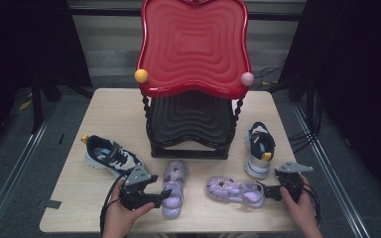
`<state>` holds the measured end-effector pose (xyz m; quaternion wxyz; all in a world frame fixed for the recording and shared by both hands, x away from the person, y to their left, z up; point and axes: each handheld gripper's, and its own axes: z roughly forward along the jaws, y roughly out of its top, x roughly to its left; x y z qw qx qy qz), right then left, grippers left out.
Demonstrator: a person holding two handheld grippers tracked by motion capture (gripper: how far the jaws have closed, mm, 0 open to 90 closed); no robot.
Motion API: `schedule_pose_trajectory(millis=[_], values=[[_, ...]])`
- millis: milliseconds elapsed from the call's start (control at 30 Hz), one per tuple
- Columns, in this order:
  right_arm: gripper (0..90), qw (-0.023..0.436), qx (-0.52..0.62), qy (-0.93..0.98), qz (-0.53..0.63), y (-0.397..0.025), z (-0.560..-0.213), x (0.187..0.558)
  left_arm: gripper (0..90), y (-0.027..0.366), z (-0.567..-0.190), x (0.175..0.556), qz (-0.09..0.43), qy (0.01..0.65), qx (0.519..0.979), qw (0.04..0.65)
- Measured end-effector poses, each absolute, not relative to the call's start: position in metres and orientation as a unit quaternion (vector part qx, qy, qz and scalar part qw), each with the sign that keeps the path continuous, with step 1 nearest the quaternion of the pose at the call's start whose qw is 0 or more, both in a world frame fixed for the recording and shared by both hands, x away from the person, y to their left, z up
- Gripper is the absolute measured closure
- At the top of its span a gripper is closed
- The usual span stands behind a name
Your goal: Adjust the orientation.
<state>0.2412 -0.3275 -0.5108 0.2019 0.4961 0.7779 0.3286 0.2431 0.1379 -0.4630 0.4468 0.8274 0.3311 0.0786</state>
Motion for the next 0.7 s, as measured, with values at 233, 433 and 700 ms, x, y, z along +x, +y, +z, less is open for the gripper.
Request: schedule_pose_trajectory(millis=[233, 433, 700], values=[[9.1, 0.202, 0.496, 0.778, 0.328, -0.3275, -0.5108, 0.2414, 35.1, 0.1323, -0.4698, 0.243, 0.079, 0.331, 0.834, 0.435], [9.1, 0.202, 0.496, 0.778, 0.328, -0.3274, -0.5108, 0.2414, 37.4, 0.1297, -0.4721, 0.2425, 0.08, 0.33, 0.834, 0.434], [9.1, 0.202, 0.496, 0.778, 0.328, -0.3274, -0.5109, 0.2414, 41.4, 0.1278, -0.4743, 0.2427, 0.077, 0.33, 0.837, 0.429]])
